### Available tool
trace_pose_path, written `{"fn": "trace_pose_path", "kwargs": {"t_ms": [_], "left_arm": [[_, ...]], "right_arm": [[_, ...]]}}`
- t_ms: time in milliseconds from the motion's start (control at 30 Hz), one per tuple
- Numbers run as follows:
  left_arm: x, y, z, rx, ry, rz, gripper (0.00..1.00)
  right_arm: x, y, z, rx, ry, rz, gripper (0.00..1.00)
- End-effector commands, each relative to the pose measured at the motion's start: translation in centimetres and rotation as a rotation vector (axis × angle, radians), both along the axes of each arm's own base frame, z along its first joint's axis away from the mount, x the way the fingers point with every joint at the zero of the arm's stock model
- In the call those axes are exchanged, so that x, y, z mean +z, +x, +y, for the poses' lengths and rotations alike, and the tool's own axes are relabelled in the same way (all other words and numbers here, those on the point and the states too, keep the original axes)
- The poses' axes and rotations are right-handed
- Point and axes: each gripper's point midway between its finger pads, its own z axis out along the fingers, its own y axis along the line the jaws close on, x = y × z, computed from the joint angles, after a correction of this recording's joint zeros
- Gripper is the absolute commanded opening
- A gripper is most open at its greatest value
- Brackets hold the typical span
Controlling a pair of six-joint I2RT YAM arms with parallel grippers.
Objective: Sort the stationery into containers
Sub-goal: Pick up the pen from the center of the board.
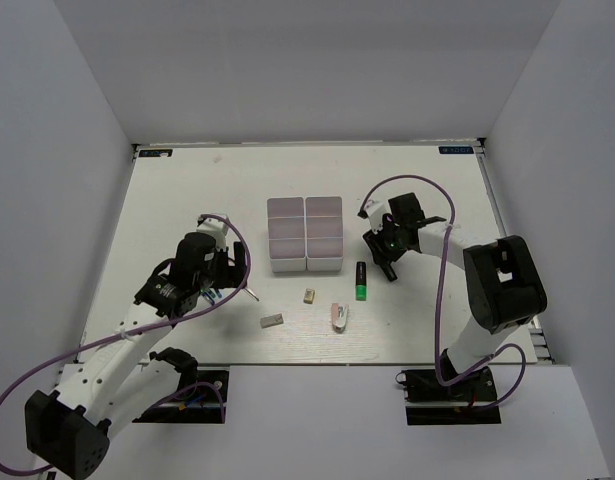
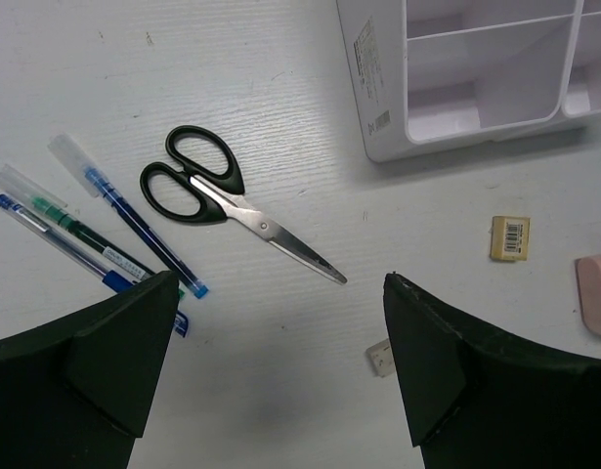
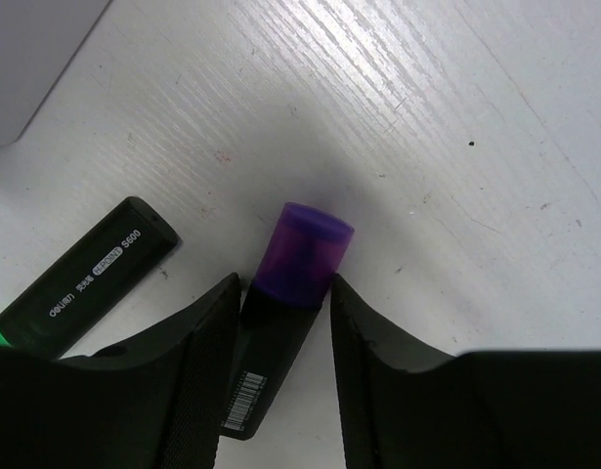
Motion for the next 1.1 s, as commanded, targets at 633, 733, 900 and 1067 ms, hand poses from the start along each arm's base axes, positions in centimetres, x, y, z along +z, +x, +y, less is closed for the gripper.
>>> {"fn": "trace_pose_path", "kwargs": {"t_ms": [633,733,900,1067], "left_arm": [[1.6,0.4,-0.3,-0.015,-0.026,-0.044,0.87],[1.5,0.4,-0.5,-0.020,-0.027,-0.040,0.86],[1.5,0.4,-0.6,-0.025,-0.033,-0.037,0.86],[1.2,0.3,-1.0,-0.046,-0.043,-0.034,0.86]], "right_arm": [[1.2,-2.4,-0.2,0.024,0.005,0.065,0.07],[3.2,-2.0,0.2,0.029,0.035,0.013,0.05],[5.2,-1.9,0.8,0.033,0.079,-0.020,0.04],[9.7,-0.2,3.4,0.074,0.179,-0.094,0.01]]}}
